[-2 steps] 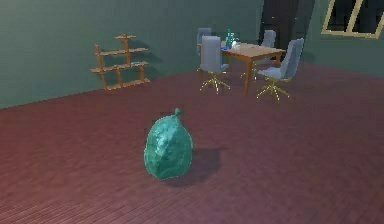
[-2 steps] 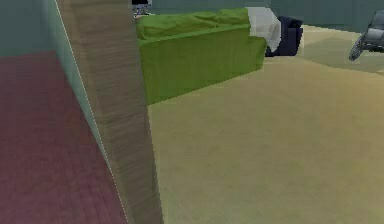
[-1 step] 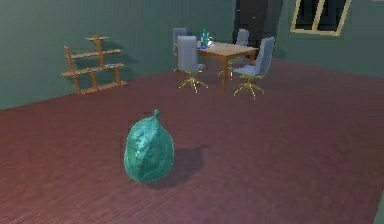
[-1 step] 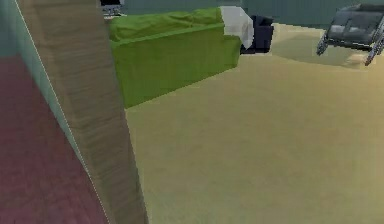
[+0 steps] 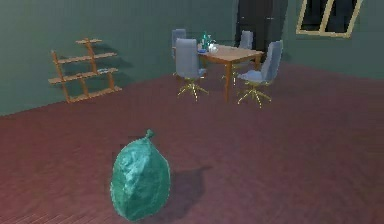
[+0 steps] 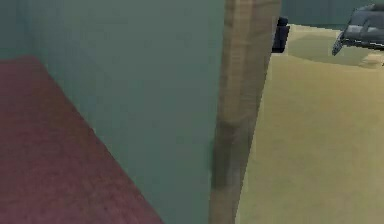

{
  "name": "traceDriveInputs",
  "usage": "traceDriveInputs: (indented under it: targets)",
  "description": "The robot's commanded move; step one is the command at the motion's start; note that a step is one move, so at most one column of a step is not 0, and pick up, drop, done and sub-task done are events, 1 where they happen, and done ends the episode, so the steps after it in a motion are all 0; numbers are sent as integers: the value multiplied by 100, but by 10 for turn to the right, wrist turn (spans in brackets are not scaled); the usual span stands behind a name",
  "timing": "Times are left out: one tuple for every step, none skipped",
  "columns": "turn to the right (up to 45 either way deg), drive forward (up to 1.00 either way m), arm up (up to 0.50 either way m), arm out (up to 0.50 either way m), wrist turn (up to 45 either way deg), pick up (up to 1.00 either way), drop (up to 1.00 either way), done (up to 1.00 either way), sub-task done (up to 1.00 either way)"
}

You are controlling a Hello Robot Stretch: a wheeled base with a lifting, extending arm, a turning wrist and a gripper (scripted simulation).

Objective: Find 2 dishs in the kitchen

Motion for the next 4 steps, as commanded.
traceDriveInputs:
  targets:
    - [330,0,0,0,0,0,0,0,0]
    - [0,100,0,0,0,0,0,0,0]
    - [0,100,0,0,0,0,0,0,0]
    - [30,0,0,0,0,0,0,0,0]
